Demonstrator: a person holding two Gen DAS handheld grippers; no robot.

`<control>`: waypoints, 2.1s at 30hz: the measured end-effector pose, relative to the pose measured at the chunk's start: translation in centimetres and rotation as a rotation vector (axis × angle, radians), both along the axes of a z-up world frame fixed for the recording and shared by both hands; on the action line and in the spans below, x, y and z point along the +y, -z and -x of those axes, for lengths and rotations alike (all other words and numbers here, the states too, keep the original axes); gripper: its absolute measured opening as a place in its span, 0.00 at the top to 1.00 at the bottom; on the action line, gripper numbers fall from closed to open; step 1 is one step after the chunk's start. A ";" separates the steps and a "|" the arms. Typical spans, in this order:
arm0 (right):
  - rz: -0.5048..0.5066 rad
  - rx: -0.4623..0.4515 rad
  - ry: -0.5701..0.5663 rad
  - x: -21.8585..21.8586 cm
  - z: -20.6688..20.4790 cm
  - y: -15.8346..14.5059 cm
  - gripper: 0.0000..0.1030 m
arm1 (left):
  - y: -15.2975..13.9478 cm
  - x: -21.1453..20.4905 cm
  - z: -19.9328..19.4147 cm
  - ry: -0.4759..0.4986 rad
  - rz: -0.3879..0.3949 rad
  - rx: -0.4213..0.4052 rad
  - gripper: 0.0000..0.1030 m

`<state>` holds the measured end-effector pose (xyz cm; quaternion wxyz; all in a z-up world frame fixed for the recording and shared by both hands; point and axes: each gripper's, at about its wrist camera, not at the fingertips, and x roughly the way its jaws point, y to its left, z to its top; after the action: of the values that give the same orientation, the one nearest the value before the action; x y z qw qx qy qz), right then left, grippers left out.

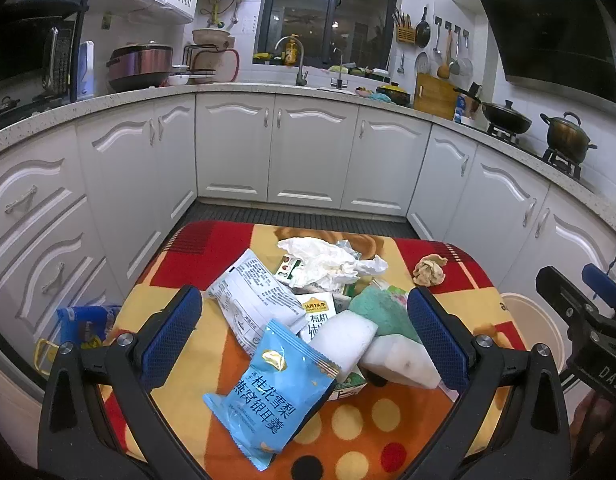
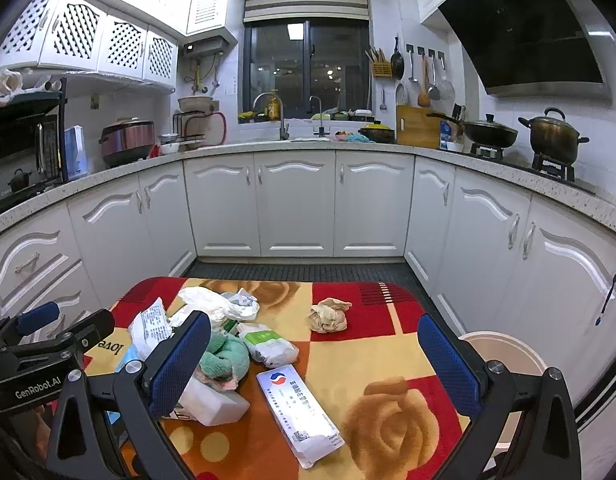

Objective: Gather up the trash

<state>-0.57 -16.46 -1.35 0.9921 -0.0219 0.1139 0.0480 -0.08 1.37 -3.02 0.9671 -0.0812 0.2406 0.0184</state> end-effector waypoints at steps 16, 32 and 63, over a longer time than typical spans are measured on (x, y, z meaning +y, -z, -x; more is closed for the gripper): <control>-0.009 0.008 -0.001 -0.1 -0.2 0.1 0.00 | -0.6 -0.9 0.0 0.011 0.013 0.044 0.01; 0.001 0.031 -0.007 0.1 -0.7 0.4 0.00 | -0.9 -0.3 -0.3 0.013 -0.076 0.094 0.01; 0.030 0.086 -0.016 0.3 -1.9 1.4 0.00 | 0.2 0.7 -1.0 0.005 -0.006 0.073 0.01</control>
<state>1.33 -16.15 -2.71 0.9854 -0.0357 0.1571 0.0551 0.90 2.07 -3.17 0.9579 -0.0769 0.2759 0.0196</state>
